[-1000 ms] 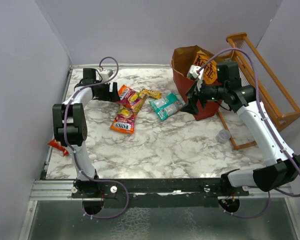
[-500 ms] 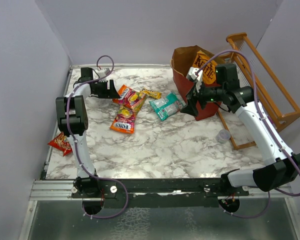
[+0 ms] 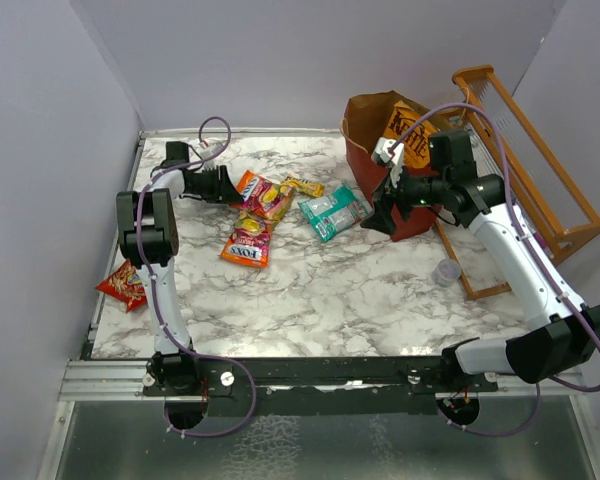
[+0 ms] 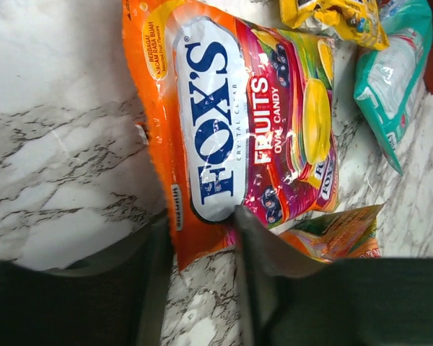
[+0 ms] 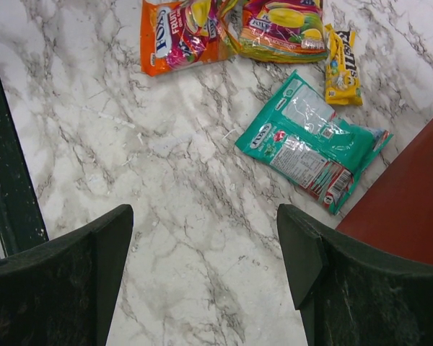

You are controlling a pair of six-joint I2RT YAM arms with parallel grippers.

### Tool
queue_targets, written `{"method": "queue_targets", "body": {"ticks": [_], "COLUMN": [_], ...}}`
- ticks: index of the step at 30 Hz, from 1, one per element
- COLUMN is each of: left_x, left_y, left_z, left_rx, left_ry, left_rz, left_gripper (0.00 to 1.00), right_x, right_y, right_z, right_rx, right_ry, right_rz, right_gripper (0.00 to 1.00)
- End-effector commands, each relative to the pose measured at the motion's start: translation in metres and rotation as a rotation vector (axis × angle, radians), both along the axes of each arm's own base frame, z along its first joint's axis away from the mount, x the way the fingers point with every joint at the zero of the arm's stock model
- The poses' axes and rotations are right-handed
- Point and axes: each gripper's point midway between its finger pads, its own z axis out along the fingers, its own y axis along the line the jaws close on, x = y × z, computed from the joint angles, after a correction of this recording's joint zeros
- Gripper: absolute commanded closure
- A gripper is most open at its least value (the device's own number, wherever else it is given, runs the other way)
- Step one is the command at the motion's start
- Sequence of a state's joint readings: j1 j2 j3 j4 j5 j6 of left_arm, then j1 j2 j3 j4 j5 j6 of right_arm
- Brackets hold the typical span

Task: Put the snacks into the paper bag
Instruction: Pick up the snack from the center of the board.

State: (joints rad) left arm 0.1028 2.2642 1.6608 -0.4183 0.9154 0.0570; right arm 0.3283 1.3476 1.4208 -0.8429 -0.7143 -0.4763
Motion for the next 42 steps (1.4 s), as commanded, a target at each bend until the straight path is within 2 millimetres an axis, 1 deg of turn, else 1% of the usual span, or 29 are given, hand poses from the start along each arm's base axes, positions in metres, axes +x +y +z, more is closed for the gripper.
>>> {"method": "queue_targets", "body": {"ticks": [1, 5, 10, 16, 19, 27, 29, 32, 34, 39, 42], "left_x": [0.000, -0.002, -0.002, -0.007, -0.012, -0.036, -0.041, -0.055, -0.068, -0.111, -0.140], "left_y": [-0.009, -0.011, -0.012, -0.010, -0.011, -0.024, -0.029, -0.041, -0.053, -0.093, -0.117], "left_z": [0.012, 0.025, 0.047, 0.081, 0.104, 0.180, 0.198, 0.224, 0.234, 0.245, 0.246], "left_rx": [-0.084, -0.103, -0.093, -0.061, -0.047, -0.002, 0.037, 0.111, 0.174, 0.346, 0.368], "left_ry": [-0.028, -0.061, -0.119, -0.197, -0.244, -0.399, -0.435, -0.499, -0.533, -0.604, -0.609], "left_rz": [-0.060, -0.098, -0.132, -0.162, -0.180, -0.237, -0.242, -0.287, -0.335, -0.495, -0.589], "left_gripper": [0.67, 0.81, 0.99, 1.00, 1.00, 1.00, 1.00, 1.00, 1.00, 1.00, 1.00], "right_x": [-0.001, -0.003, -0.004, -0.007, -0.010, -0.017, -0.018, -0.018, -0.019, -0.021, -0.023], "right_y": [-0.003, -0.005, -0.006, -0.008, -0.007, -0.003, -0.002, 0.000, 0.002, 0.008, 0.010], "right_z": [0.008, 0.008, 0.008, 0.011, 0.014, 0.020, 0.021, 0.024, 0.026, 0.035, 0.037], "right_rx": [-0.008, -0.010, -0.006, 0.000, 0.009, 0.035, 0.040, 0.050, 0.060, 0.095, 0.108], "right_ry": [-0.063, -0.066, -0.063, -0.067, -0.069, -0.075, -0.079, -0.084, -0.084, -0.090, -0.100], "right_rz": [-0.013, -0.015, -0.018, -0.018, -0.006, 0.031, 0.038, 0.050, 0.063, 0.102, 0.116], "right_gripper": [0.20, 0.20, 0.20, 0.20, 0.20, 0.20, 0.20, 0.20, 0.20, 0.20, 0.20]}}
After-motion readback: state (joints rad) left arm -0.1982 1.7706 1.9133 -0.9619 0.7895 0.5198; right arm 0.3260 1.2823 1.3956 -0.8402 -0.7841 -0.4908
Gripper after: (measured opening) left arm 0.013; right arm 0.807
